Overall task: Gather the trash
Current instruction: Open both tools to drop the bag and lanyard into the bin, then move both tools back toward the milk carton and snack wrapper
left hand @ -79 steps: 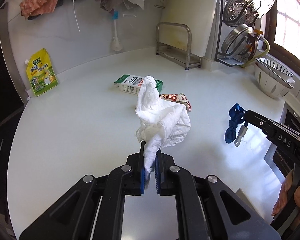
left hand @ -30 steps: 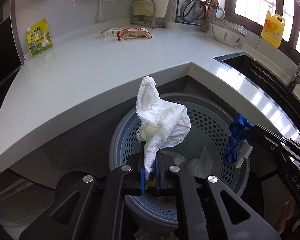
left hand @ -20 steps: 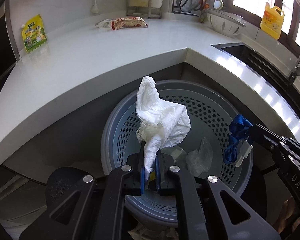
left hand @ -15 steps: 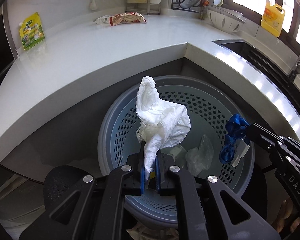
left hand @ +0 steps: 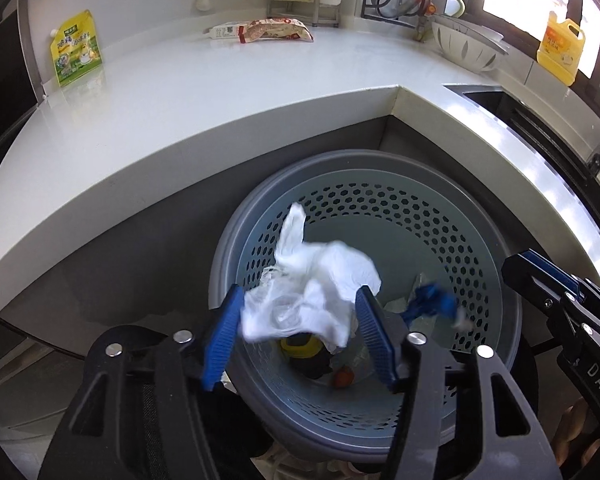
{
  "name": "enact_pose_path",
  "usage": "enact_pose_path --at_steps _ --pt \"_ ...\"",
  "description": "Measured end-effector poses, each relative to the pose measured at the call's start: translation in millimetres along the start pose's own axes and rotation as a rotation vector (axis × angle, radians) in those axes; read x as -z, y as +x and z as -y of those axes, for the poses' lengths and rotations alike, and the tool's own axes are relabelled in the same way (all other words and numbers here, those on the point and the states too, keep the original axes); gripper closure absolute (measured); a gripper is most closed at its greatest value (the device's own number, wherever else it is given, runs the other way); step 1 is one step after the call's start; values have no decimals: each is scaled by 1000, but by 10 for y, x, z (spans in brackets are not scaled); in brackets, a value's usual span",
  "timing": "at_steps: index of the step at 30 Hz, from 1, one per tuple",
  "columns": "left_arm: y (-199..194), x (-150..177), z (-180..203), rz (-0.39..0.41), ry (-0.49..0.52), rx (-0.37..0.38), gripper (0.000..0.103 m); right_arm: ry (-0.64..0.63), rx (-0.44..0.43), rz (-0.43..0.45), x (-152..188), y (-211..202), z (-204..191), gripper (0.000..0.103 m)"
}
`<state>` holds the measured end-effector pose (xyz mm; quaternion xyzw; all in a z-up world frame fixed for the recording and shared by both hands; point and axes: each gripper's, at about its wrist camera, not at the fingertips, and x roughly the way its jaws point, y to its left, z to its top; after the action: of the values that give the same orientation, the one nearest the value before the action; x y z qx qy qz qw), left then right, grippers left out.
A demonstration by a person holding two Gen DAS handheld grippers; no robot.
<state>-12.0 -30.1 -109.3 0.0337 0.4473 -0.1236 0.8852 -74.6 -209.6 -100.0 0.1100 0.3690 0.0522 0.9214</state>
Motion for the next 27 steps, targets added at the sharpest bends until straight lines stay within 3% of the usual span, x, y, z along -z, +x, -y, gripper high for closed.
enact_pose_path --at_steps 20,27 --pt "-127 -12 -56 28 5 -20 40 -4 -22 30 -56 -142 -40 68" --pt "-373 -89 -127 87 -1 -47 35 -2 -40 58 -143 -224 -47 63"
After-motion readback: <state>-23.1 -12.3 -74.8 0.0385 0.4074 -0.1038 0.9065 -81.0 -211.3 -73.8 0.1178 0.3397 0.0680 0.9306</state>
